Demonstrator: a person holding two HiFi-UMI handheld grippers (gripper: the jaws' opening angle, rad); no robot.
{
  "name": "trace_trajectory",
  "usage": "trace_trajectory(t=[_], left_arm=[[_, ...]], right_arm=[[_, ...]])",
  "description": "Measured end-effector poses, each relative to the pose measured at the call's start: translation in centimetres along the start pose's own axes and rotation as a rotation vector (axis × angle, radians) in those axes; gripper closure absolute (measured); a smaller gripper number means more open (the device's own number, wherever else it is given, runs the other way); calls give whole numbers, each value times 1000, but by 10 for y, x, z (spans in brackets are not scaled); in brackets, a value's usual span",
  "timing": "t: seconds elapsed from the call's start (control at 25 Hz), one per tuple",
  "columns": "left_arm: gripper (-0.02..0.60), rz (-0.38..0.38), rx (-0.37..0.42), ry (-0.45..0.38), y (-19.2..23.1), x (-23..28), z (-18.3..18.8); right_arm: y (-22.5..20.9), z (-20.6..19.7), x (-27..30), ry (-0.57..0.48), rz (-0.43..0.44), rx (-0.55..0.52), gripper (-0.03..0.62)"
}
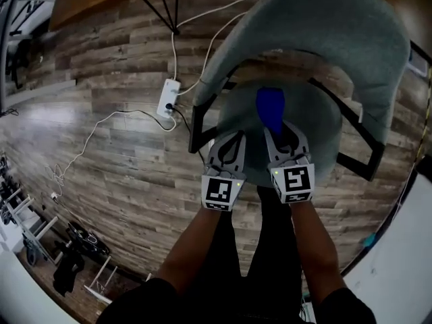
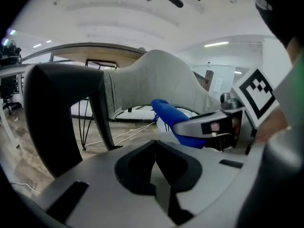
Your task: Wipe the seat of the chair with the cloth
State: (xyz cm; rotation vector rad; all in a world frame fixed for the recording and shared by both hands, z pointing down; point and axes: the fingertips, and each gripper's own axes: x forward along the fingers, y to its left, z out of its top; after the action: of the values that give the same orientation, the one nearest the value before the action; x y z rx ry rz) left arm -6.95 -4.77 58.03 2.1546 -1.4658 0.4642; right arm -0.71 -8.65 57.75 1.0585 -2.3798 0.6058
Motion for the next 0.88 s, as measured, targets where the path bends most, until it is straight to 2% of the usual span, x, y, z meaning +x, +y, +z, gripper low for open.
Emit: trace_trajectory(t=[0.16, 0.32, 0.44, 0.88], left_arm=[[580, -17, -8, 21, 3, 8, -26], [580, -34, -33, 30, 1, 2, -40], [580, -30, -55, 40, 4, -1, -45], [580, -49, -56, 65, 17, 5, -50]], right_arm=[[0, -18, 28, 33, 30, -9, 480], [2, -23, 52, 47, 17, -7, 480], [3, -25, 70, 75, 16, 6, 480], [9, -45, 106, 221, 1, 42, 480]])
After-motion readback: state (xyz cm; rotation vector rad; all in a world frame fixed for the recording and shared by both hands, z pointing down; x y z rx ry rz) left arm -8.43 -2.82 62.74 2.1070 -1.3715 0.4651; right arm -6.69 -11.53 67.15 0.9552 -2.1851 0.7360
